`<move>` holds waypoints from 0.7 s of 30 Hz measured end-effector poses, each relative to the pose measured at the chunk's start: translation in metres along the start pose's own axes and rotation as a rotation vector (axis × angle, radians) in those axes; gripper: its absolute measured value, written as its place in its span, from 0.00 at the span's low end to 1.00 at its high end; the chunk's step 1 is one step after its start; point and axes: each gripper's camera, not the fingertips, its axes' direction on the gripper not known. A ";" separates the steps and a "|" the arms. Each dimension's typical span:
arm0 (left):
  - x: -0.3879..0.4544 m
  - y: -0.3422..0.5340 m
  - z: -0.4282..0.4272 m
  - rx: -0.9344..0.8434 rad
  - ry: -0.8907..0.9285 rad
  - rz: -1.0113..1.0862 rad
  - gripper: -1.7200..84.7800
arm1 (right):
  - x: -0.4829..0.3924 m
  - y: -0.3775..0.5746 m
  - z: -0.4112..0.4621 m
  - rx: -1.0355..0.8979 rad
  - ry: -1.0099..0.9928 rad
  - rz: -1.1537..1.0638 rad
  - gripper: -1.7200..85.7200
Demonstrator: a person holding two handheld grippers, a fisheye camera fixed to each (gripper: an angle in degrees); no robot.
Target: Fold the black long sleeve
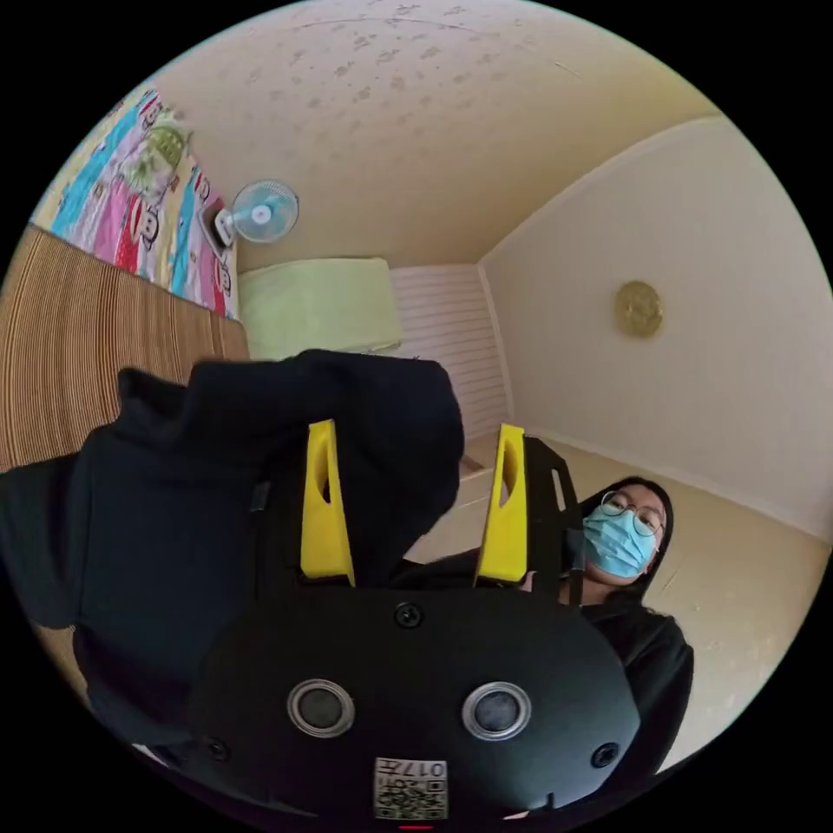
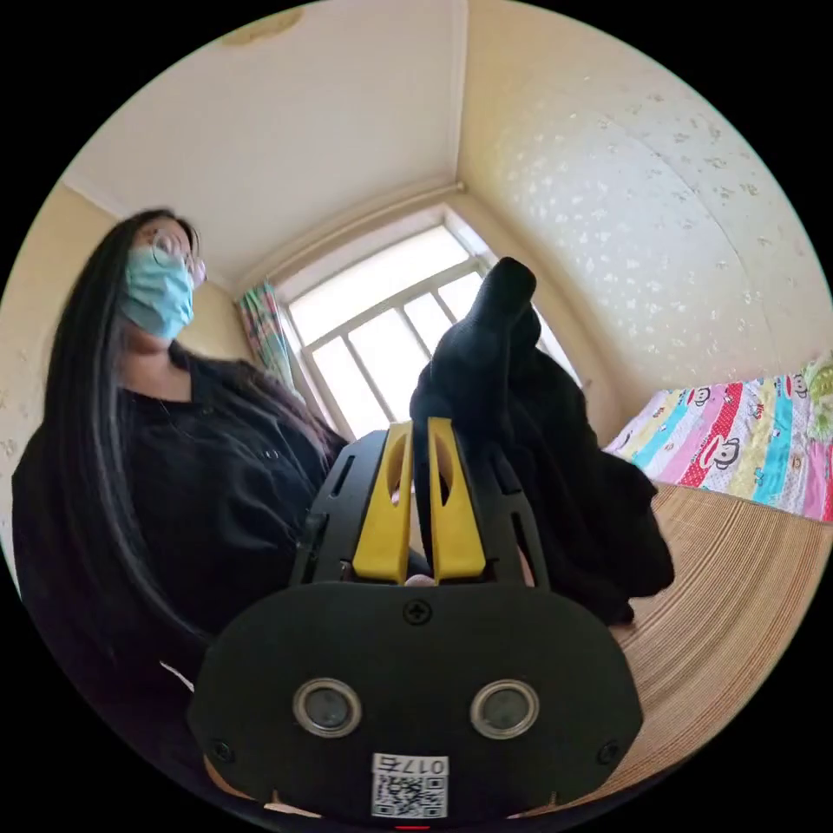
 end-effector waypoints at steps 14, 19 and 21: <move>0.056 0.046 0.040 -0.418 0.376 0.699 0.08 | -0.065 0.067 -0.071 0.087 0.304 0.053 0.11; 0.083 0.073 0.097 -0.646 0.306 0.879 0.08 | -0.050 0.062 -0.111 0.195 0.381 0.090 0.17; 0.074 0.084 0.133 -0.758 0.295 0.861 0.08 | -0.028 0.056 -0.106 0.190 0.304 0.115 0.19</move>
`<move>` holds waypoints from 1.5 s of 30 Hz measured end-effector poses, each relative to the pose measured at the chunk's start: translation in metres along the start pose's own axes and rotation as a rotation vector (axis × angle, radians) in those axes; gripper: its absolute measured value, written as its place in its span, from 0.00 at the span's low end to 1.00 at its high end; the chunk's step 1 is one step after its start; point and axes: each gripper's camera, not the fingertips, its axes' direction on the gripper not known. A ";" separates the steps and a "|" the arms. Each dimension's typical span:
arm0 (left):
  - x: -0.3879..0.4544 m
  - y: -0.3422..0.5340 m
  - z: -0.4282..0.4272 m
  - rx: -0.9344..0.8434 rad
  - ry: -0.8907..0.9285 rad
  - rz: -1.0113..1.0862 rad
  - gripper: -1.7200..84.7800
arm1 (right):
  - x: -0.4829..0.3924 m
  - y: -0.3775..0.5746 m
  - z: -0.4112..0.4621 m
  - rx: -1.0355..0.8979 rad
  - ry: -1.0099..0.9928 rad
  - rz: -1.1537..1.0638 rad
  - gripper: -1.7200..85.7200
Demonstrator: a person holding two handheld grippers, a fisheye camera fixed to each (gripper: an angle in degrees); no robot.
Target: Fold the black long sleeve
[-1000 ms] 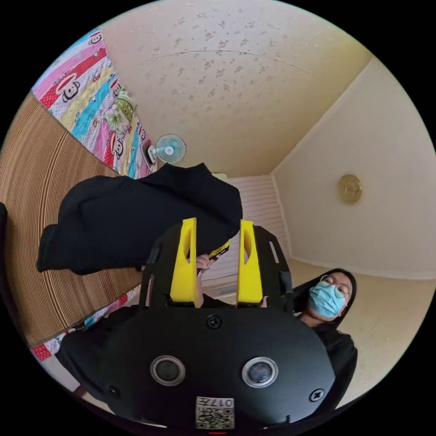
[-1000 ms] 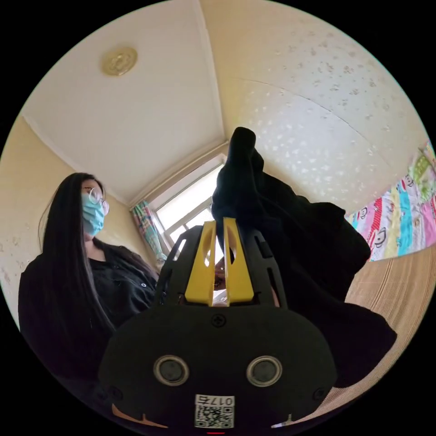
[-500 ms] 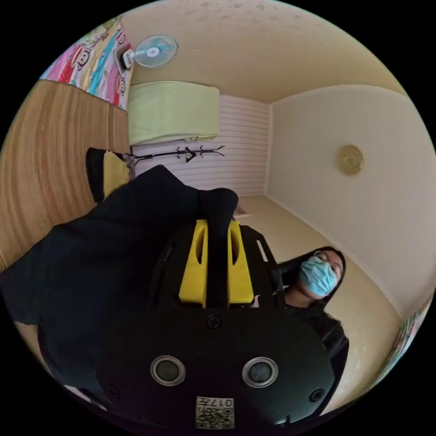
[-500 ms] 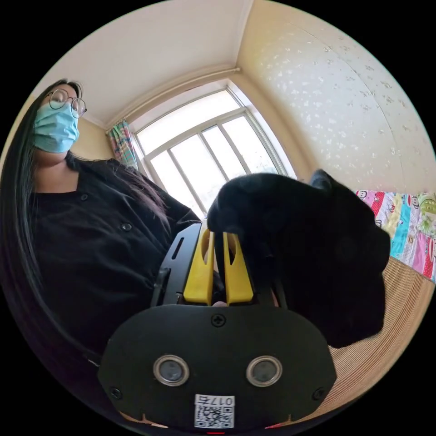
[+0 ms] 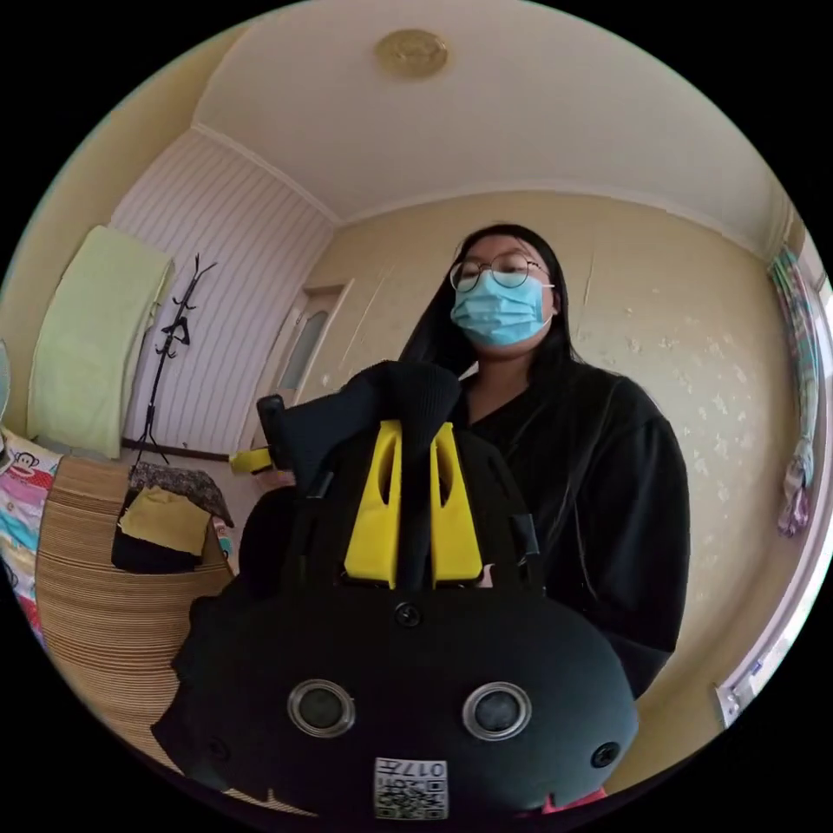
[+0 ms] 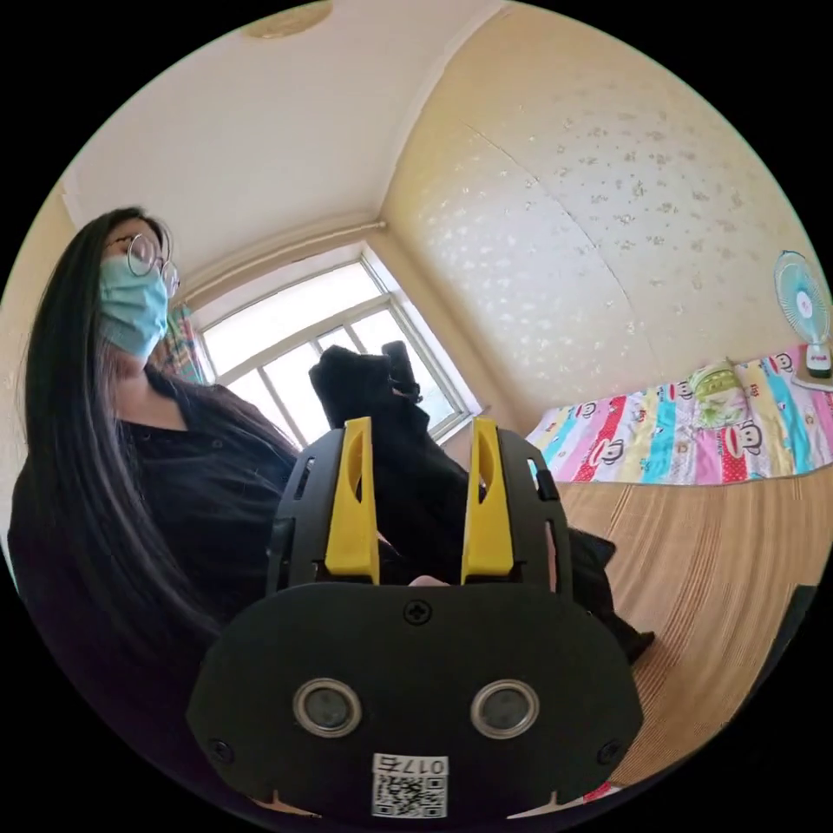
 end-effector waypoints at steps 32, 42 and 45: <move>-0.023 0.075 0.151 0.336 -0.571 -0.392 0.10 | 0.004 -0.026 0.042 0.294 -0.029 -0.083 0.04; -0.031 0.057 0.250 0.214 -1.053 -0.512 0.15 | -0.075 -0.015 0.064 0.266 0.308 -0.307 0.04; 0.004 0.067 0.231 0.323 -0.904 -0.389 0.05 | -0.068 -0.006 0.044 0.306 0.349 -0.241 0.03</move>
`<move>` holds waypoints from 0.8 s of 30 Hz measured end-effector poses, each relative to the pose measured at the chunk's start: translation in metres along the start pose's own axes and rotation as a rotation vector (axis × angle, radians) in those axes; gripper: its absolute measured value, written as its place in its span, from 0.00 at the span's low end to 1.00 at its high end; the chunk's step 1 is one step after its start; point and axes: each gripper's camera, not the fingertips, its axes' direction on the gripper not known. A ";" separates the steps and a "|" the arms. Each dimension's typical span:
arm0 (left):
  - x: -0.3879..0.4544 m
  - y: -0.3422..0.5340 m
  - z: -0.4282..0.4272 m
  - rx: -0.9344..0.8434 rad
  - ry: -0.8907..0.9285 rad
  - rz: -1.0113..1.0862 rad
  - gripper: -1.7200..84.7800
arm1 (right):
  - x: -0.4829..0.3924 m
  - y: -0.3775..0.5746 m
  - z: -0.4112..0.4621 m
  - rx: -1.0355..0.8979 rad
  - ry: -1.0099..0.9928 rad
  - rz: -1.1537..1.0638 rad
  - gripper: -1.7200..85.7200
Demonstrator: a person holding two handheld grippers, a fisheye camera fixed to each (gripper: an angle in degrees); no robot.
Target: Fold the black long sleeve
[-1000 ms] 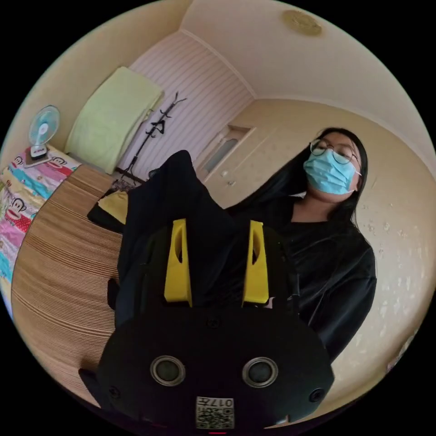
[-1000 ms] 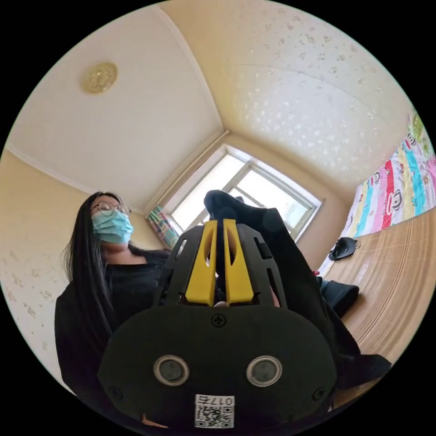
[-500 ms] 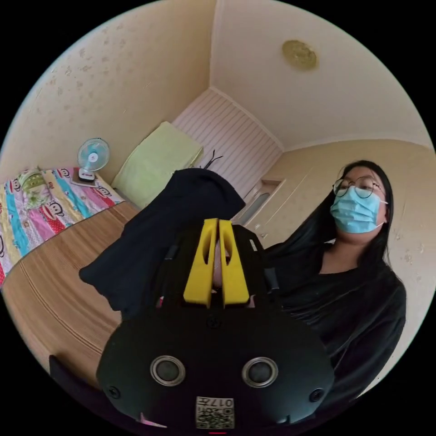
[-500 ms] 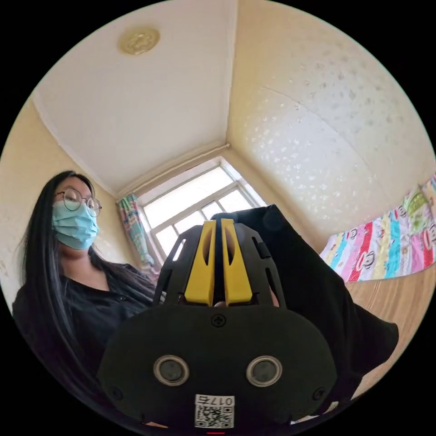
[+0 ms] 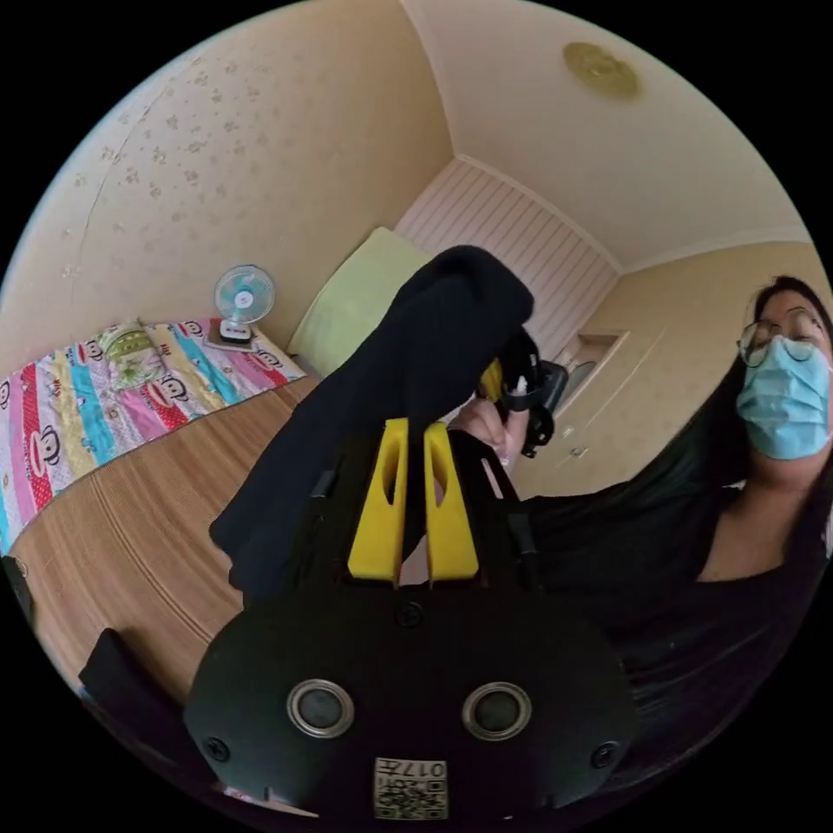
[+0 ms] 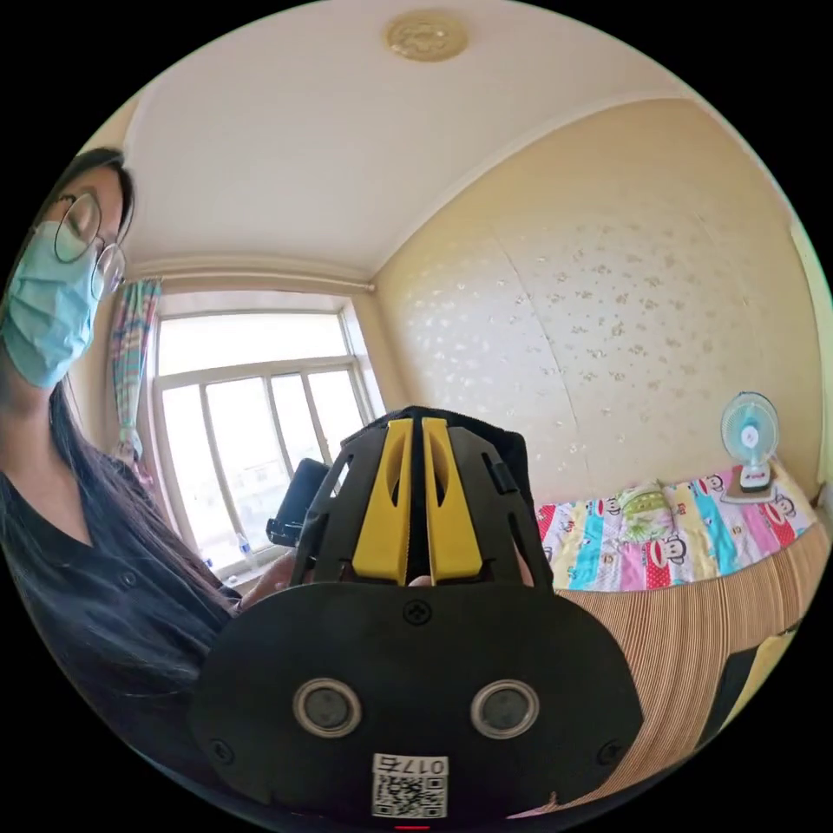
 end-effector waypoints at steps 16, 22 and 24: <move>0.073 -0.059 -0.136 0.124 0.580 0.462 0.01 | 0.088 0.156 -0.081 -0.076 -0.330 0.307 0.04; 0.088 -0.081 -0.165 0.129 0.683 0.469 0.02 | 0.100 0.168 -0.050 -0.015 -0.384 0.290 0.18; 0.086 -0.083 -0.180 0.139 0.670 0.461 0.02 | 0.094 0.169 -0.027 -0.078 -0.423 0.283 0.19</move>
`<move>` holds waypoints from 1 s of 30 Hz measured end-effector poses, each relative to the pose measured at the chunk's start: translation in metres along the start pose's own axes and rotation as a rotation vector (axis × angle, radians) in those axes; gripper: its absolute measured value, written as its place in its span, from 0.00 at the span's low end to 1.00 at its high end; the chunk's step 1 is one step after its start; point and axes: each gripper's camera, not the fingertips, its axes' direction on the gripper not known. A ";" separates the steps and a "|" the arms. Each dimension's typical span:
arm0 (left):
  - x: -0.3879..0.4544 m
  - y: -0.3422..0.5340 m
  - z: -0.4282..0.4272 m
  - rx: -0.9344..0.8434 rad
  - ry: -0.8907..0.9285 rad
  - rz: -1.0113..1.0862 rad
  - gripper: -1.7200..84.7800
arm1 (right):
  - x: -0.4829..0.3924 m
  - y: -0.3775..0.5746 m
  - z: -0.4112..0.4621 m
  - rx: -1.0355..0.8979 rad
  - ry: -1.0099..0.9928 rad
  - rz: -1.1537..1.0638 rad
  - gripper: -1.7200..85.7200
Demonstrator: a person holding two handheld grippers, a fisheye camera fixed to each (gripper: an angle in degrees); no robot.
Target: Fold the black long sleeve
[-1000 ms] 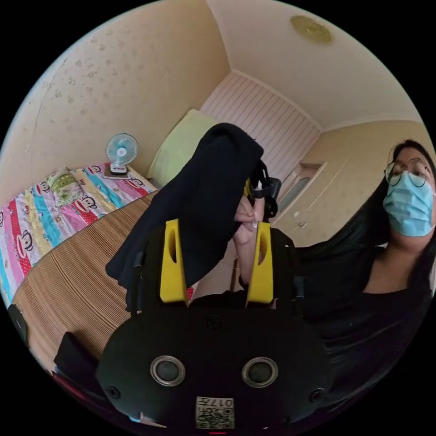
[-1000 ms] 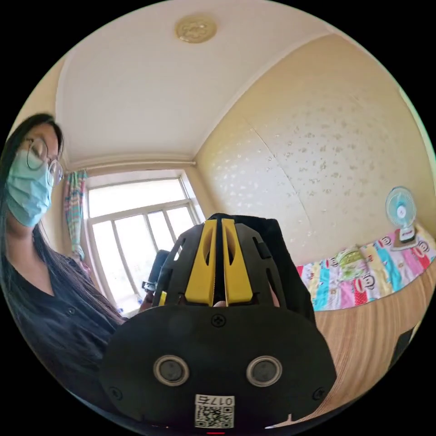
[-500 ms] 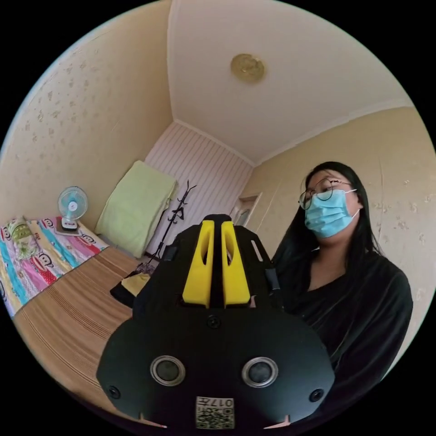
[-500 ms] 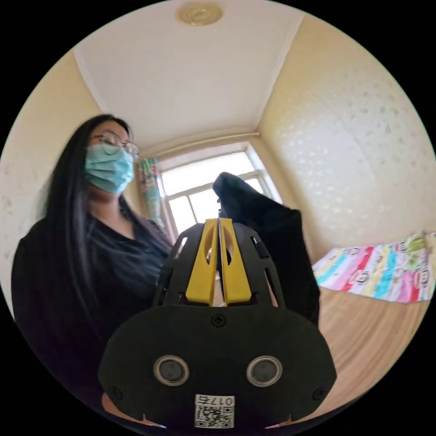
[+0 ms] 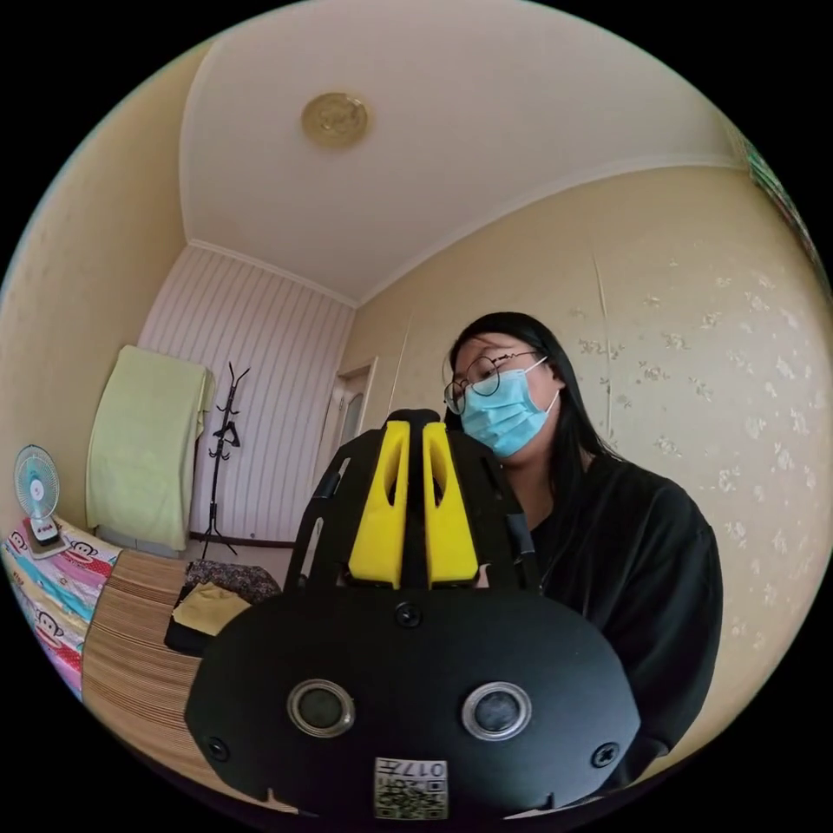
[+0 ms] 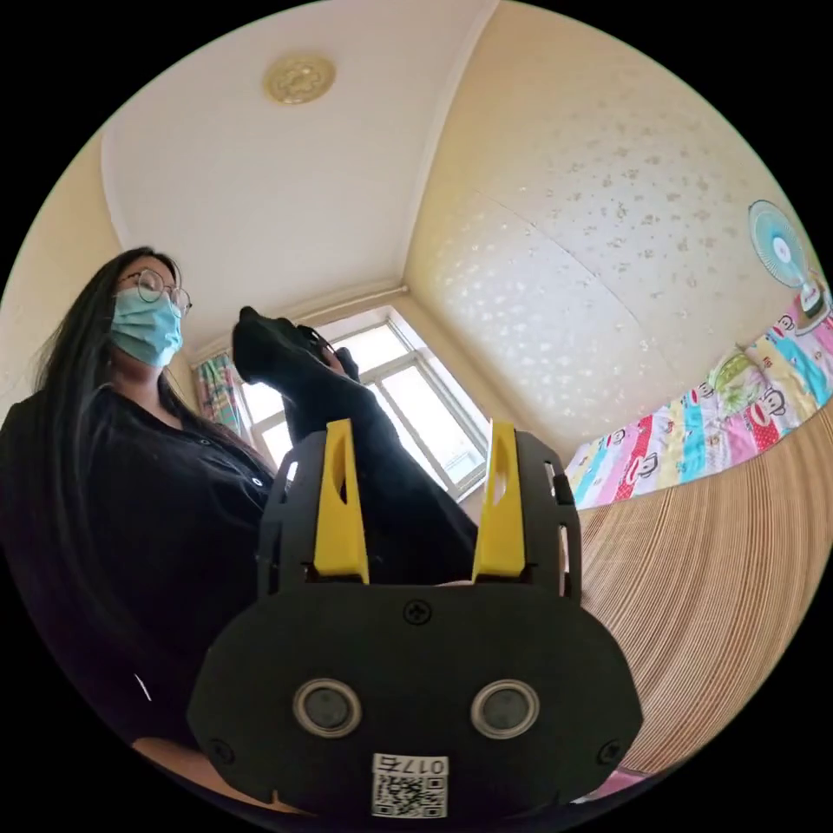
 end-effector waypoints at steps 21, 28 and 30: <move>0.022 0.113 -0.197 -0.111 -0.556 -0.524 0.02 | -0.039 -0.177 -0.103 0.306 0.067 -0.107 0.06; 0.015 -0.033 -0.202 -0.218 -0.503 -0.258 0.02 | -0.078 -0.268 -0.128 0.287 0.132 -0.313 0.05; -0.007 -0.064 -0.224 -0.211 -0.512 -0.243 0.02 | -0.073 -0.295 -0.122 0.289 0.112 -0.372 0.05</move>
